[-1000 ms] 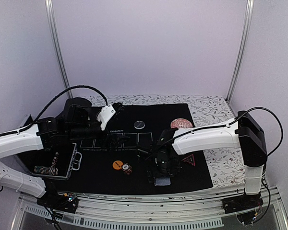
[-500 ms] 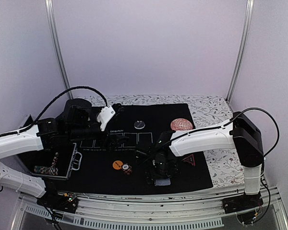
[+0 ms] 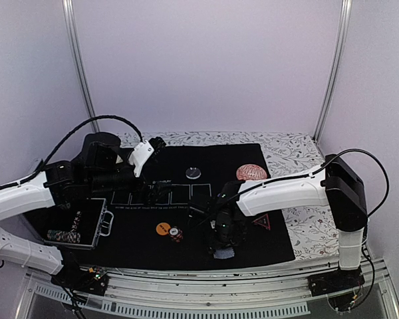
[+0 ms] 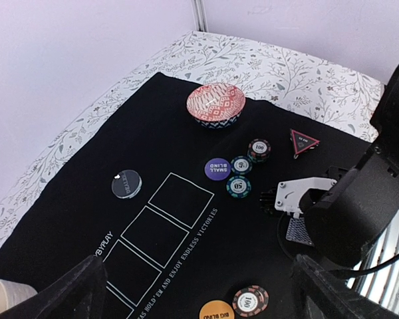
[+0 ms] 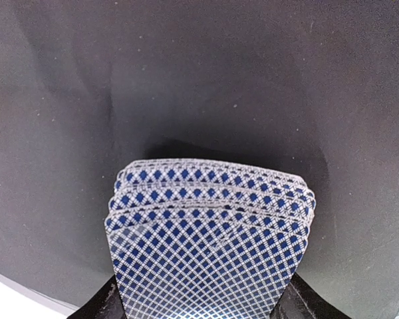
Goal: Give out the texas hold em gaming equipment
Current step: Pick up the face-down deck piles from the poker table mat.
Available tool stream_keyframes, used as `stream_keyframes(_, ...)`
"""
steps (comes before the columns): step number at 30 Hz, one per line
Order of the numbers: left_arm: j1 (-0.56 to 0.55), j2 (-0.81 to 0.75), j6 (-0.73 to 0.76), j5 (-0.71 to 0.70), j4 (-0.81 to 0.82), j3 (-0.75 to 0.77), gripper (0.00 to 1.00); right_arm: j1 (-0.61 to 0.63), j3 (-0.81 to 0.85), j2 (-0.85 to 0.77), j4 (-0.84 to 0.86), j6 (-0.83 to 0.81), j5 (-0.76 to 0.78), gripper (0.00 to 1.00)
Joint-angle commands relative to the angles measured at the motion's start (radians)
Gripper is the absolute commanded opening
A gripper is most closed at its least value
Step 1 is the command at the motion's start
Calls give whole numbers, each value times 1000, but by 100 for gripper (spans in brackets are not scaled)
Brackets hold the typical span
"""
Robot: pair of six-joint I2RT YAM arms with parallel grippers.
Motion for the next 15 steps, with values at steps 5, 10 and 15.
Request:
stream_keyframes(5, 38, -16, -49, -5, -37, 39, 98, -9, -21, -6, -12, -101, 28, 58)
stream_keyframes(10, 80, 4, -108, 52, -45, 33, 98, -8, -12, -19, -34, -163, 68, 57)
stream_keyframes(15, 174, 64, -232, 160, -77, 41, 98, -8, -2, -54, -5, -273, 87, 55)
